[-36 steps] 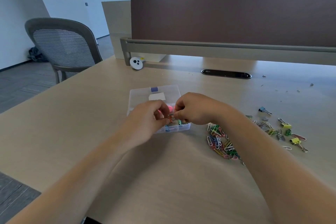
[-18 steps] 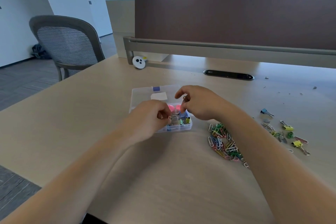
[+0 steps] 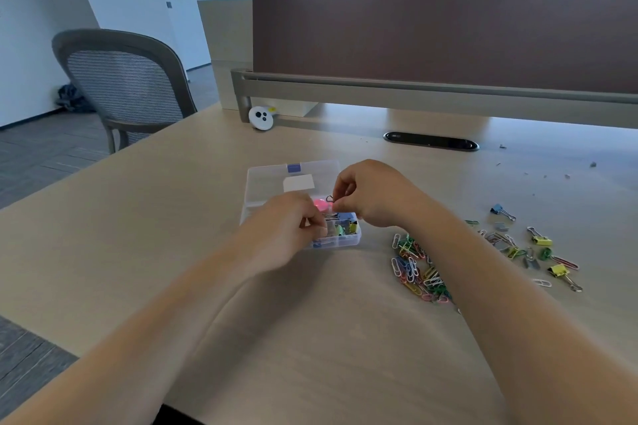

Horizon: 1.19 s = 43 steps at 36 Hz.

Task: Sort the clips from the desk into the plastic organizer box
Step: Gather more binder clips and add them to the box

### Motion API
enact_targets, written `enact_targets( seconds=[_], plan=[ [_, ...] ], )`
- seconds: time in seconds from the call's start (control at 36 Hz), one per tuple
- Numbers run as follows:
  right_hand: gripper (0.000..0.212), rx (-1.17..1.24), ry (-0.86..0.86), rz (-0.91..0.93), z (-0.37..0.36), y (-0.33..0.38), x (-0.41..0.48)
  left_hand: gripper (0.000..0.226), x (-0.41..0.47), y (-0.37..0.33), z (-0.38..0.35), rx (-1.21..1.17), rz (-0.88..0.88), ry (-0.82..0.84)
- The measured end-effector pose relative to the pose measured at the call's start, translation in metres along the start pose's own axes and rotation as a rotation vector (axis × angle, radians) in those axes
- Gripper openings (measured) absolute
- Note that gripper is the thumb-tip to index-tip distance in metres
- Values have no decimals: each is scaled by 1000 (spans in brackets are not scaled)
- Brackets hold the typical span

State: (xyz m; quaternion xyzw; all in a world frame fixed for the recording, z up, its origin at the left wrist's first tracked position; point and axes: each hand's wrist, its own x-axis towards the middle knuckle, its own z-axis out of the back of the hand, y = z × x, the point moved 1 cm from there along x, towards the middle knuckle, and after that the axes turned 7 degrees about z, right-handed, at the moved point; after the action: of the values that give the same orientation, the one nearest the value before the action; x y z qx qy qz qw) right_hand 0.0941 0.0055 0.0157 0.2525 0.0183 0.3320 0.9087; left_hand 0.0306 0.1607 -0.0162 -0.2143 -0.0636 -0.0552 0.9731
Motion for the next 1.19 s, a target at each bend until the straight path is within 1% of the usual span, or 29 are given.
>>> enact_targets(
  seconds=[0.08, 0.17, 0.25, 0.36, 0.44, 0.56, 0.72, 0.86, 0.97, 1.08, 1.19],
  plan=[
    [10, -14, -5, 2, -5, -1, 1, 14, 0, -1, 2, -14, 15, -49],
    [8, -17, 0, -3, -8, -1, 2, 12, 1, 0, 6, -45, 84, -128],
    [8, 28, 41, -2, -11, 1, 2, 9, 1, 2, 6, -108, 140, -157],
    [18, 19, 86, 16, -15, 6, 1, 8, 1, 2, 6, -120, 154, -135],
    [15, -16, 93, 24, -17, 7, 1, 12, 1, 0, 6, -57, 128, -118],
    [1, -39, 82, 14, -17, 4, 2, 12, 0, -1, 4, -14, 120, -112],
    [9, -49, 81, 11, -19, 1, 3, 13, 3, 0, 3, 9, 119, -114],
    [10, -68, 74, -1, -21, 0, 4, 11, 3, -1, 3, 25, 102, -103],
    [11, -97, 62, -4, -21, 1, 4, 8, 5, -1, 3, 42, 121, -92],
    [12, -85, 60, -3, -22, 1, 2, 11, 6, -2, 2, 62, 120, -78],
    [7, -85, 51, 0, -22, 2, 2, 12, 7, -2, 2, 57, 122, -67]
  ],
)
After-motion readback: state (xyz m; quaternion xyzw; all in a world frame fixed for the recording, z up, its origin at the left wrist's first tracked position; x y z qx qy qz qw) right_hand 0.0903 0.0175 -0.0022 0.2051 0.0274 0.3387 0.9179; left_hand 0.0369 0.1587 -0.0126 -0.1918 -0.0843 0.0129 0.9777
